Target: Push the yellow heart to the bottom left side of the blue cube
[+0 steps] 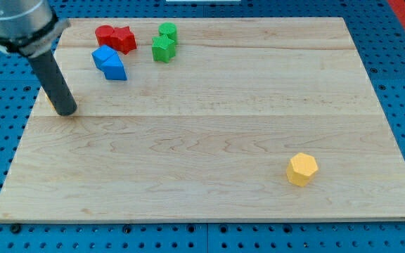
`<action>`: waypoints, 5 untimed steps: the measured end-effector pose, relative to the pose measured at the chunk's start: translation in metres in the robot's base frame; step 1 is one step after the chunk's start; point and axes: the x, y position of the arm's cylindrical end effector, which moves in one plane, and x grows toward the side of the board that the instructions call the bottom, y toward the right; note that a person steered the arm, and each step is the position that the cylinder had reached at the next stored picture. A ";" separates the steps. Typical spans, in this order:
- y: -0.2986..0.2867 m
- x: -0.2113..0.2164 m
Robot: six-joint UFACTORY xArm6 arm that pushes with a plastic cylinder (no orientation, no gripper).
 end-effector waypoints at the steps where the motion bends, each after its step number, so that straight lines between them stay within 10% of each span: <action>1: -0.002 0.017; 2: -0.070 0.018; 5: 0.010 -0.012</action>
